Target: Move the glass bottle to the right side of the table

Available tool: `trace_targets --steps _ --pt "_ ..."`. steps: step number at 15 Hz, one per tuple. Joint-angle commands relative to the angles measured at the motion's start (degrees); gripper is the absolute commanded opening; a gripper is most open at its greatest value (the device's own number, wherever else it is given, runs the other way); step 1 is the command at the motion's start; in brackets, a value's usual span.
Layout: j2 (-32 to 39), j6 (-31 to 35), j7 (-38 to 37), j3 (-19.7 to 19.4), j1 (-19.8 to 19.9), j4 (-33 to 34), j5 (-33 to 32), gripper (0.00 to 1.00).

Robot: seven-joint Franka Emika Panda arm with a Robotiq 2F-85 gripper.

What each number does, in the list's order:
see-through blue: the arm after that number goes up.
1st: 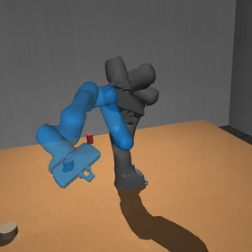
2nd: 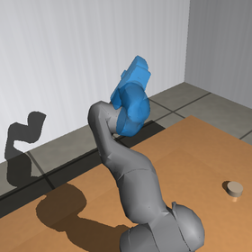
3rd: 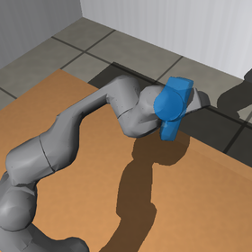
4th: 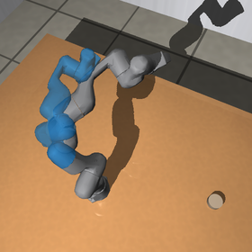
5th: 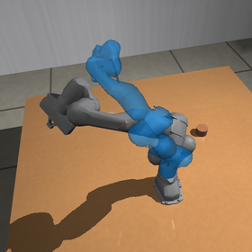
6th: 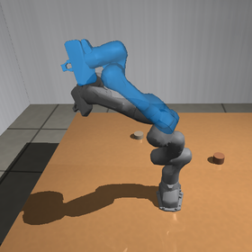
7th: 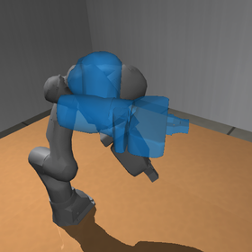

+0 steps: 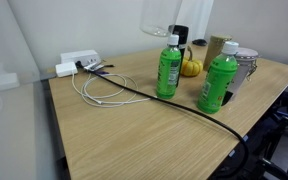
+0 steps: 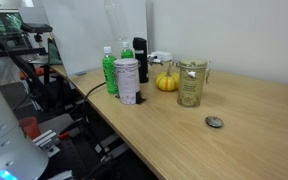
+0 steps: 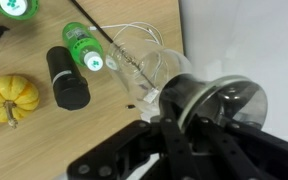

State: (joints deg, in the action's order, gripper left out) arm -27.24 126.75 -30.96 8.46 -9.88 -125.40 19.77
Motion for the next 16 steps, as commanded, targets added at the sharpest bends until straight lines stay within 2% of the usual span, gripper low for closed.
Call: trace_targets --steps 1,7,16 --pt "-1.8 0.8 1.0 -0.2 2.3 0.4 1.3 0.04" --pt "-3.8 0.5 -0.8 -0.5 7.4 1.8 -2.0 0.04" --pt "-6.4 -1.1 -7.2 -1.3 17.1 4.2 -11.9 0.04"
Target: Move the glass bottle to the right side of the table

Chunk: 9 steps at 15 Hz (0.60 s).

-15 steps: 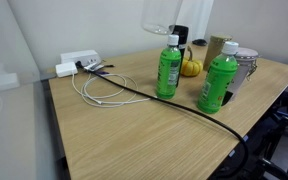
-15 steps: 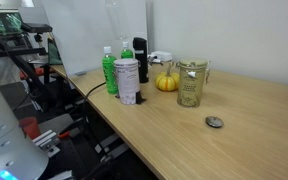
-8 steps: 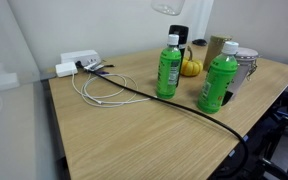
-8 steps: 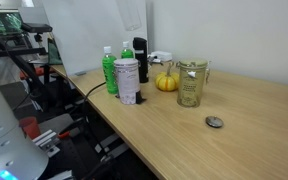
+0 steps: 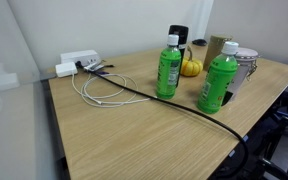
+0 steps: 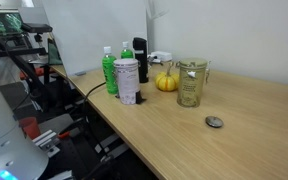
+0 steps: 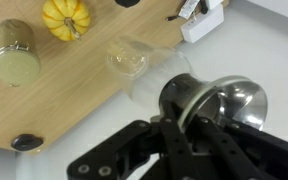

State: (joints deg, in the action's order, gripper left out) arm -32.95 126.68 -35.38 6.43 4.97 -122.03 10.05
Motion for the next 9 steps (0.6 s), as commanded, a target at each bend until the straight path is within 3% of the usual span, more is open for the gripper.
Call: trace_targets --steps 1,2,3,9 --pt "-0.9 -1.4 -3.5 0.6 2.7 0.8 -2.9 0.04" --pt "-1.2 -1.6 -4.4 1.0 3.5 0.5 -4.6 0.04" --pt "-0.6 -1.0 -2.6 -0.1 1.7 0.2 -2.9 0.14" --pt "-0.7 -1.3 -3.8 0.2 2.1 0.2 -4.1 0.14"
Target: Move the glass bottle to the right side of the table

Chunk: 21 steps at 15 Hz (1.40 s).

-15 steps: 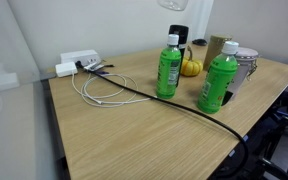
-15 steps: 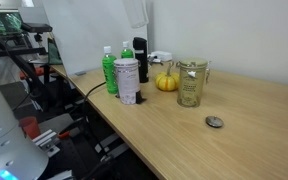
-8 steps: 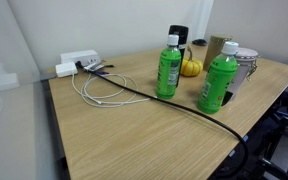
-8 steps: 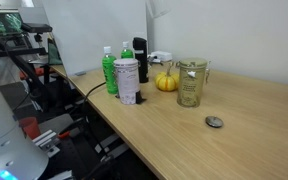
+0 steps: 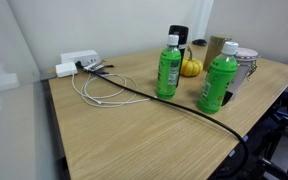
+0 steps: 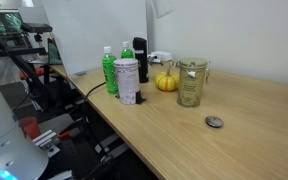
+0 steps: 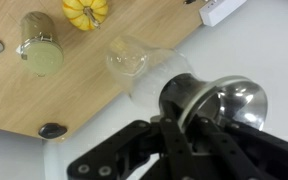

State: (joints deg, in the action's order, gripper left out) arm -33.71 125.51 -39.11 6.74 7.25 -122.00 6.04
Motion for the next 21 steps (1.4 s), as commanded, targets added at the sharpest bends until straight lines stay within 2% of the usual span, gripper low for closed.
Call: trace_targets --steps 1,2,7,10,14,16,21 --pt "0.1 -0.1 -0.1 -0.1 -0.1 0.2 -0.1 0.14" --pt "-0.1 -0.4 -1.1 -0.1 0.3 0.1 -0.1 0.04" --pt "-4.0 -7.2 -7.0 -1.5 1.9 -0.6 0.0 0.04" --pt "-8.4 -13.8 -10.3 -2.7 3.9 -0.6 -0.6 0.04" --pt "-13.9 -19.4 -14.2 -3.2 7.4 -3.4 -3.0 0.04" --pt "-15.9 -19.6 -16.3 -3.7 9.0 -7.3 -3.7 0.04" --pt "-16.5 -13.7 -21.1 -4.8 12.3 -17.4 -4.5 0.04"
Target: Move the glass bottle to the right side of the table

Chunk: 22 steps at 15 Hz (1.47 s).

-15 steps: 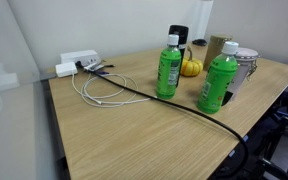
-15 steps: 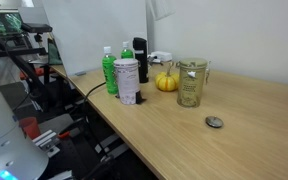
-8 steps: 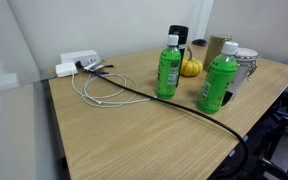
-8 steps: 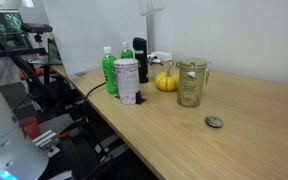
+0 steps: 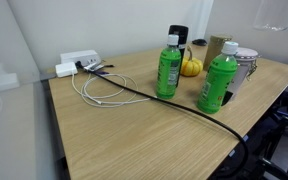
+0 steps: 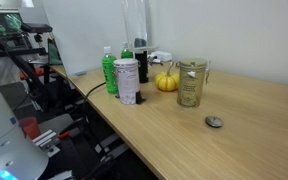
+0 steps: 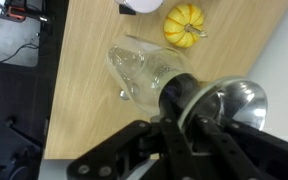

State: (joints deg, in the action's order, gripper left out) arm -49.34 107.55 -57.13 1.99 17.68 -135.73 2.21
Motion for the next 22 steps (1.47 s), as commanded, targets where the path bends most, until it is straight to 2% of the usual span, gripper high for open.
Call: trace_targets --steps 1,4,9,13,14,22 --pt "-0.8 5.4 -4.1 -0.2 2.6 -5.1 -1.0 0.04" --pt "-1.1 7.3 -7.7 -1.5 4.5 -8.7 -0.8 0.04" --pt "-1.3 10.7 -9.5 -4.9 3.9 -13.0 3.0 0.04" --pt "-0.6 10.4 -9.1 -3.8 3.9 -12.7 2.3 0.04" --pt "0.0 9.1 -8.7 -4.3 4.3 -12.7 1.8 0.14" --pt "-0.1 9.3 -8.7 -3.8 3.9 -12.7 1.7 0.14"
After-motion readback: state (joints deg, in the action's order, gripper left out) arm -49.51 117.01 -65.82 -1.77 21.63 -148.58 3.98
